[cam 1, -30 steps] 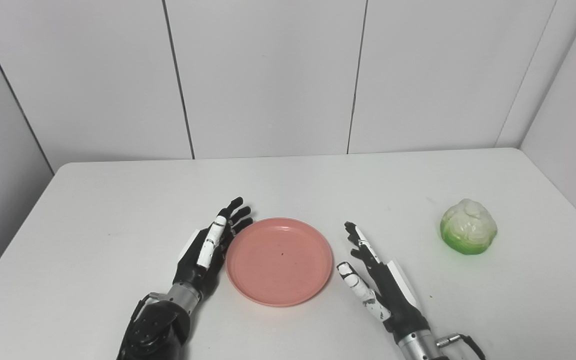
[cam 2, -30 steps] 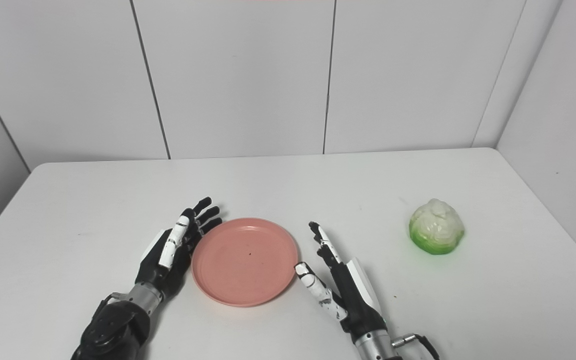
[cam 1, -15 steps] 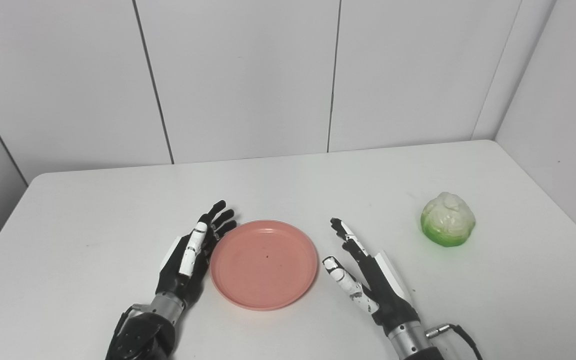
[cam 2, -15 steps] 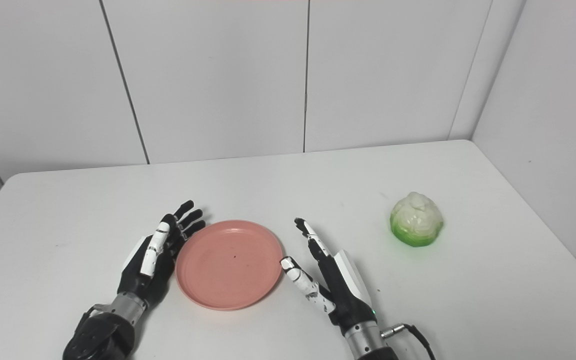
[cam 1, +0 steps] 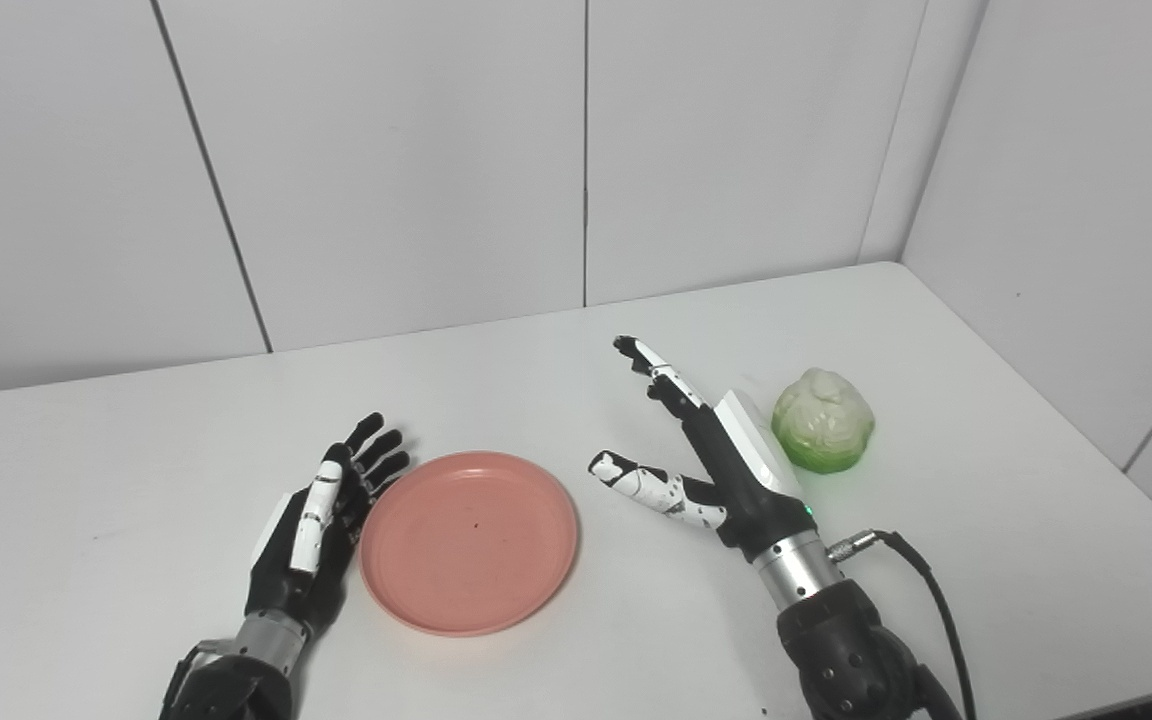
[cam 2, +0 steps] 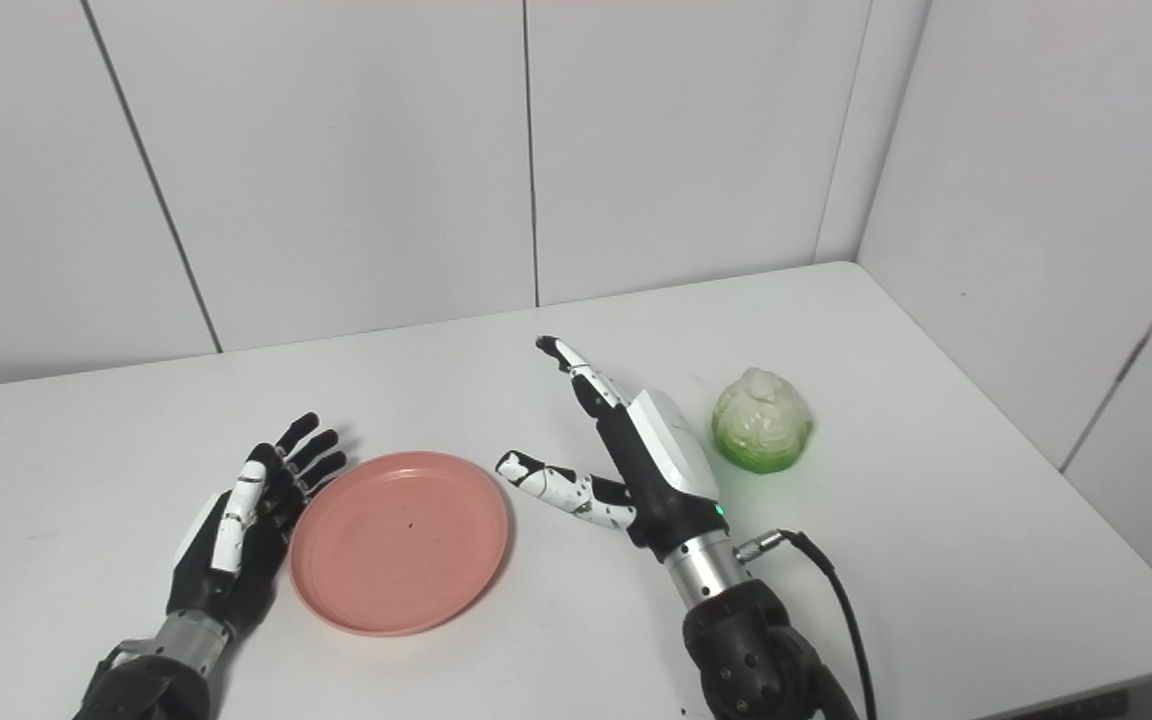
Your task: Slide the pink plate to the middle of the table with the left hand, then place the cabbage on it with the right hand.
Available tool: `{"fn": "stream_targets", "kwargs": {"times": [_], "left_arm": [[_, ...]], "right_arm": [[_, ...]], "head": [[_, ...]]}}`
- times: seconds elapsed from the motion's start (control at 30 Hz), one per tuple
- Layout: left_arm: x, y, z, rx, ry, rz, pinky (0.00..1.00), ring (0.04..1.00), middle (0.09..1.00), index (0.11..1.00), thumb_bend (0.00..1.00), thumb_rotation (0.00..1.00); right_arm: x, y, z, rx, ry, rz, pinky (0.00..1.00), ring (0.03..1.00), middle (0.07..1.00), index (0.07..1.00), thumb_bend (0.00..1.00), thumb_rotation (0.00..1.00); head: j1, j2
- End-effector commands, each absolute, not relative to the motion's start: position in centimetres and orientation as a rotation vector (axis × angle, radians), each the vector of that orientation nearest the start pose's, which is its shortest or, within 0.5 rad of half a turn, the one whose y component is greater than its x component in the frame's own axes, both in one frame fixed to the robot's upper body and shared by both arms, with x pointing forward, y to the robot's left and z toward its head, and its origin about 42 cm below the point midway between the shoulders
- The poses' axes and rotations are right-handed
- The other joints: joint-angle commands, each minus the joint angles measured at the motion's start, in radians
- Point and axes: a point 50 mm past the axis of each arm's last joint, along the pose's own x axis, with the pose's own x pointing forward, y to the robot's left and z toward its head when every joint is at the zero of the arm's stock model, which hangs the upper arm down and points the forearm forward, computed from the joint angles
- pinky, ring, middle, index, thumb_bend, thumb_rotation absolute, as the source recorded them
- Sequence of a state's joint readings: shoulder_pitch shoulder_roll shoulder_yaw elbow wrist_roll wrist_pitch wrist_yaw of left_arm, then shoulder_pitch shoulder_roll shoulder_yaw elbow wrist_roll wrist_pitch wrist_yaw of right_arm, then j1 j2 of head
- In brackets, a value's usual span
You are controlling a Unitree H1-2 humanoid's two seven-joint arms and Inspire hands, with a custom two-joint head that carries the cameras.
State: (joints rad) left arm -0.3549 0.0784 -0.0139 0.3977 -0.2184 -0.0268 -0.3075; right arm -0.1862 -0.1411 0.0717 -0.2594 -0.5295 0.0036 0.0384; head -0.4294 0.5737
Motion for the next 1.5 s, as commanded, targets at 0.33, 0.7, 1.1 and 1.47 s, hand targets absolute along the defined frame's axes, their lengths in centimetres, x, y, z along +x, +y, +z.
{"fn": "stream_targets", "kwargs": {"times": [0.33,0.7,1.1,1.47], "left_arm": [[38.5,22.7,6.8,-0.167,0.141,-0.359,0.87,0.882,0.899,0.891,0.52,1.00],[38.9,24.1,6.5,-0.178,0.150,-0.363,0.86,0.879,0.897,0.892,0.53,0.99],[39.5,24.8,6.4,-0.199,0.158,-0.356,0.84,0.871,0.892,0.884,0.49,0.99],[39.7,25.5,6.4,-0.195,0.156,-0.352,0.85,0.869,0.890,0.882,0.49,1.00]], "right_arm": [[33.1,-23.7,26.6,-0.784,-0.580,-0.178,0.79,0.871,0.903,0.903,0.90,0.60],[32.8,-28.8,27.6,-0.833,-0.470,-0.315,0.83,0.978,1.000,1.000,1.00,0.63],[32.1,-33.7,27.0,-0.897,-0.329,-0.463,0.84,0.971,1.000,1.000,1.00,0.60],[32.8,-34.9,25.2,-0.883,-0.215,-0.465,0.79,0.956,1.000,1.000,1.00,0.57]], "head": [[-0.052,-0.010],[-0.086,-0.007],[-0.108,-0.002],[-0.126,0.008]]}}
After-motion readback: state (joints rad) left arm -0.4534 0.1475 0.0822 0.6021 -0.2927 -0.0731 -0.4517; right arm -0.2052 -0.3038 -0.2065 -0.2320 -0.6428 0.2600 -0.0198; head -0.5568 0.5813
